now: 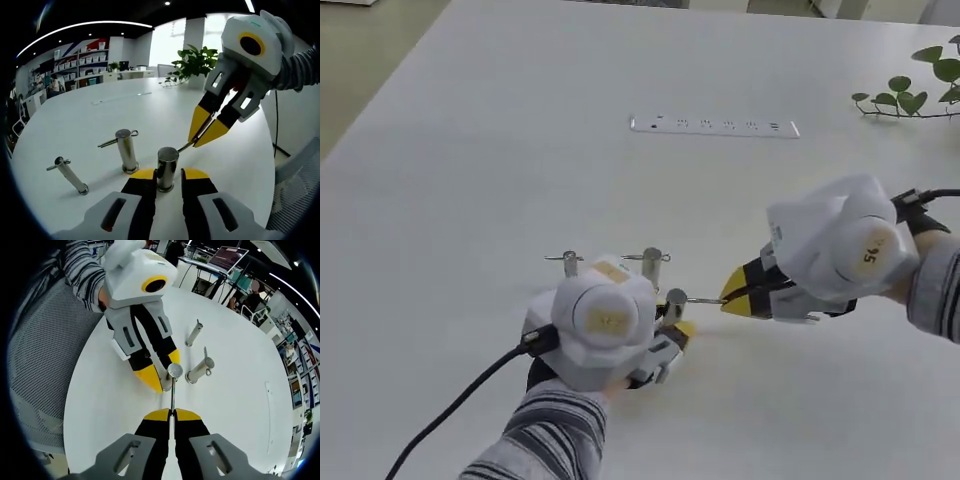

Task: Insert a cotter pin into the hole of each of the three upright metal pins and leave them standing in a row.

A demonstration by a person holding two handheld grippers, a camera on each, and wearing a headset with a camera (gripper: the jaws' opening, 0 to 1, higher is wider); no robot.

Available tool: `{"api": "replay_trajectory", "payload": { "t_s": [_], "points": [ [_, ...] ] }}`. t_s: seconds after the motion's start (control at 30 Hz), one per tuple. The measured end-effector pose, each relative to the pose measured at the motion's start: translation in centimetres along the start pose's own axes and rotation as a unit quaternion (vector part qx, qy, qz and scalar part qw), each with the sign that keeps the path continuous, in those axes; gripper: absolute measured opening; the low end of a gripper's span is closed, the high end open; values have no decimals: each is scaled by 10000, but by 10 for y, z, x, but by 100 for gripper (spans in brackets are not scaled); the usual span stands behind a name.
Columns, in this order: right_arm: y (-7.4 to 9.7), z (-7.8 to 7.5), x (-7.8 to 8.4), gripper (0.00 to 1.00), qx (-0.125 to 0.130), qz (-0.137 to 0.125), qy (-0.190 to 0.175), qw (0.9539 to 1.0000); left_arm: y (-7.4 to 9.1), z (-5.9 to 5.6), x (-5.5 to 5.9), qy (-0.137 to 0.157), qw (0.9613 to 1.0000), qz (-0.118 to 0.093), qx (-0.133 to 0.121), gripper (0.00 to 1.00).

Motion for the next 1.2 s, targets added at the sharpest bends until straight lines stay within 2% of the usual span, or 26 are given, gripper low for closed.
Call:
{"api": "replay_trajectory", "payload": {
  "t_s": [0.43,0.57,0.97,1.2],
  "points": [
    [-3,6,-13,0,-110,-81,33,9999,-1,1,2,50,10000,-17,3,11],
    [-6,7,-16,0,-113,-89,-140,9998,-2,0,2,56,10000,-19,-18,11],
    [-12,8,-24,0,-72,-114,-231,9996,-3,0,5,245,9996,-90,-54,11],
    [-14,8,-29,0,-75,-184,-405,9990,-4,0,6,317,9994,-95,-60,11]
  ]
}}
Point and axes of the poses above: the centre of the closed fingertips' face, and the gripper's own axes: y roughly backward along the fingers, z roughly to its left, x roughly out of its underside, the point moved 8 cm from there along y, roughly backward along the fingers, and after that the axes turned 15 degrees about -y, right-handed, at the moved point
